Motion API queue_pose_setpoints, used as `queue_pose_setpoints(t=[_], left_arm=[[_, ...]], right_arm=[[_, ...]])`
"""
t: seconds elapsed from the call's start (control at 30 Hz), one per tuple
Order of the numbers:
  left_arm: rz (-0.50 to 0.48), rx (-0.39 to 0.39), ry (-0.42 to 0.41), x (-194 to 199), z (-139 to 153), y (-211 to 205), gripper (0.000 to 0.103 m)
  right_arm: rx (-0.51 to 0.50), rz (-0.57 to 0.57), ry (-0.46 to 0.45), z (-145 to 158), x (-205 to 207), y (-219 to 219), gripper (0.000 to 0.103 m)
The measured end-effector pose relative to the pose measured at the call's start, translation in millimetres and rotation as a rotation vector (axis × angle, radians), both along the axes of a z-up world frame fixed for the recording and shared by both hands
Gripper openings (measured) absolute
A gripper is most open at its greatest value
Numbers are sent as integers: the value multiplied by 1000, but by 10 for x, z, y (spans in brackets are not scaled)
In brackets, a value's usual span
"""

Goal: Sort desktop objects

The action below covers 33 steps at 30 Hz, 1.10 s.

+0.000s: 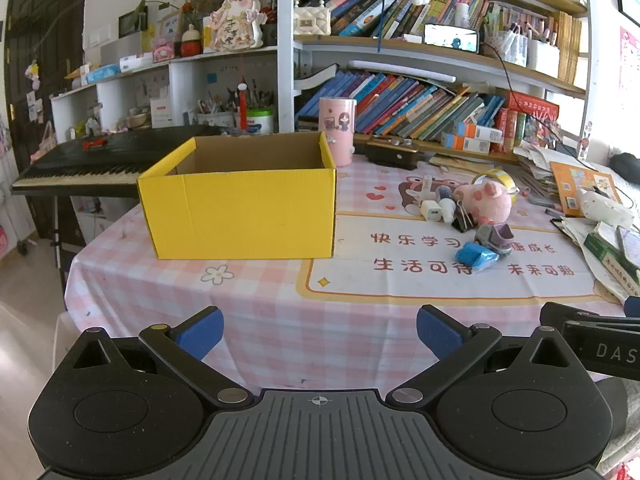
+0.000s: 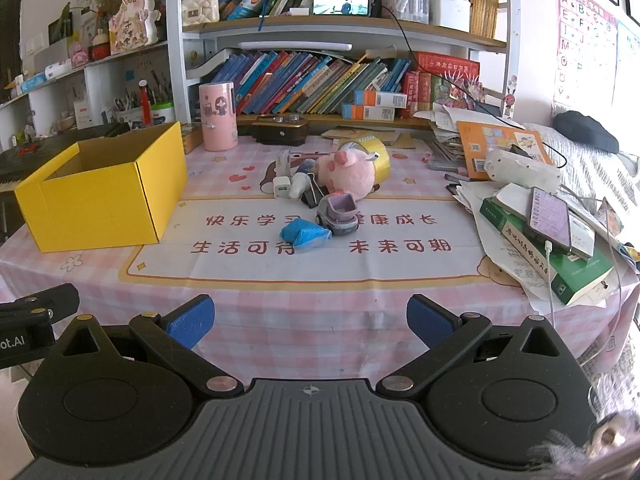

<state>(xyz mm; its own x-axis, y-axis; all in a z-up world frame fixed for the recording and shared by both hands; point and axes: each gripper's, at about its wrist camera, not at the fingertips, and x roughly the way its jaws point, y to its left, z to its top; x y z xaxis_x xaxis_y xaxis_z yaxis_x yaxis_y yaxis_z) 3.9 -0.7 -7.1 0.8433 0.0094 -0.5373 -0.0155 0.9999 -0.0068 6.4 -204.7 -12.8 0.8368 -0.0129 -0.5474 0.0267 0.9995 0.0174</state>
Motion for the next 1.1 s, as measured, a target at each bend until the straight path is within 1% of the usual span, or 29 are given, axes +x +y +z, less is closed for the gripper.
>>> queue_pose_setpoints(t=[1.1], left_arm=[[4, 3, 2, 52, 19, -17, 103]], right_arm=[[1, -2, -7, 26, 31, -28, 103]])
